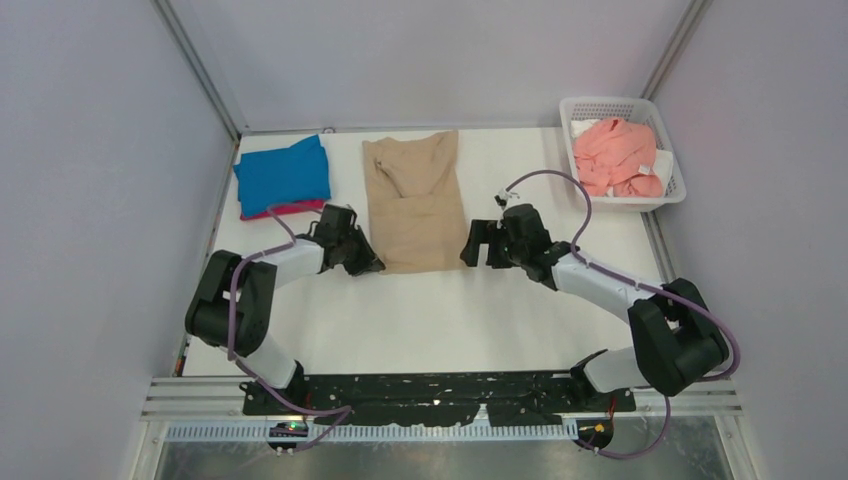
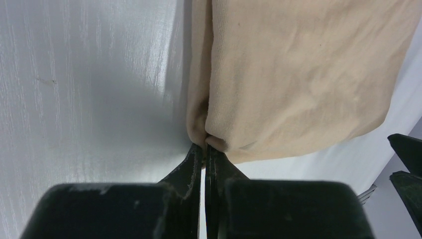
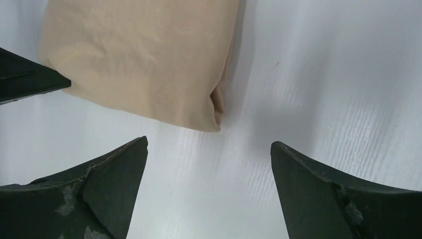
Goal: Fold and stack the t-shirts
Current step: Grab one side of the 2/3 rectangular tshirt with both arms, then fold the long partially folded tshirt into a neat square
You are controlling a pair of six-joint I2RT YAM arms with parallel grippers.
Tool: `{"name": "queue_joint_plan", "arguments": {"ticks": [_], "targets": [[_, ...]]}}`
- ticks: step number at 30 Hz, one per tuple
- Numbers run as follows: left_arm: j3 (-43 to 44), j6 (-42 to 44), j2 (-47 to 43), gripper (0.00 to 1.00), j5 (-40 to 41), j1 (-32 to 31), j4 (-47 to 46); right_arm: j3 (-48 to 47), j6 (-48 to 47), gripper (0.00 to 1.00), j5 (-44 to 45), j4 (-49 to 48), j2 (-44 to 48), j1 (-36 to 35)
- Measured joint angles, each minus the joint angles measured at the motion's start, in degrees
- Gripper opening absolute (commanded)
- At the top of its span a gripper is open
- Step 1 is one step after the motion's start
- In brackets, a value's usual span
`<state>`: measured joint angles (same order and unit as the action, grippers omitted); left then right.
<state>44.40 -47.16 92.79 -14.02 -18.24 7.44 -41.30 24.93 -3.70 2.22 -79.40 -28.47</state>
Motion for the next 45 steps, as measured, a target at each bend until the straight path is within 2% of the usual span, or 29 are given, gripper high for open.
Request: {"name": "queue_joint_plan", "arguments": {"ticks": [5,9,17,19,21,22,24,29,34,45], "targets": [[-2.25,0.63,-1.57,0.0,0.44,-0.04,-2.29,0.46,0.63,0.85,-3.19,-0.22,-1.29,0.0],[-3.08,1.16,-2.51,0.0,0.98,-0.09,-2.49,0.33,1.64,0.71,-5.46,-0.68,-4.92,-0.02],[-3.06,1.18,-2.4,0.0,0.5,-0.09,-2.64,-1.81,3.08,0.51,-8.13,-2.19,-11.69,0.0],[-3.08,1.16,-2.32,0.0,0.39,-0.09,-2.75,-2.19,3.52,0.43,-8.7,-3.19,-12.79,0.0],[-3.08,1.18,-2.32,0.0,0.33,-0.09,-2.8,-2.38,3.78,0.3,-8.94,-4.11,-13.66,0.0],[-3.08,1.2,-2.32,0.0,0.33,-0.09,-2.82,-2.38,3.85,0.18,-9.09,-4.46,-13.97,0.04],[-3.08,1.29,-2.32,0.0,0.33,-0.09,-2.86,-2.38,3.89,0.07,-9.2,-4.55,-14.27,0.04],[-3.8,1.92,-3.17,0.0,0.33,-0.13,-3.28,-2.27,3.91,0.06,-10.34,-5.2,-14.05,0.09],[-8.17,2.43,-10.47,0.0,0.72,-0.31,-1.75,-1.49,3.91,0.05,-14.45,-3.17,-9.42,0.02],[-12.7,2.05,-49.96,0.0,4.72,-5.42,14.16,-1.81,3.87,0.05,-27.23,13.4,11.41,-4.52]]}}
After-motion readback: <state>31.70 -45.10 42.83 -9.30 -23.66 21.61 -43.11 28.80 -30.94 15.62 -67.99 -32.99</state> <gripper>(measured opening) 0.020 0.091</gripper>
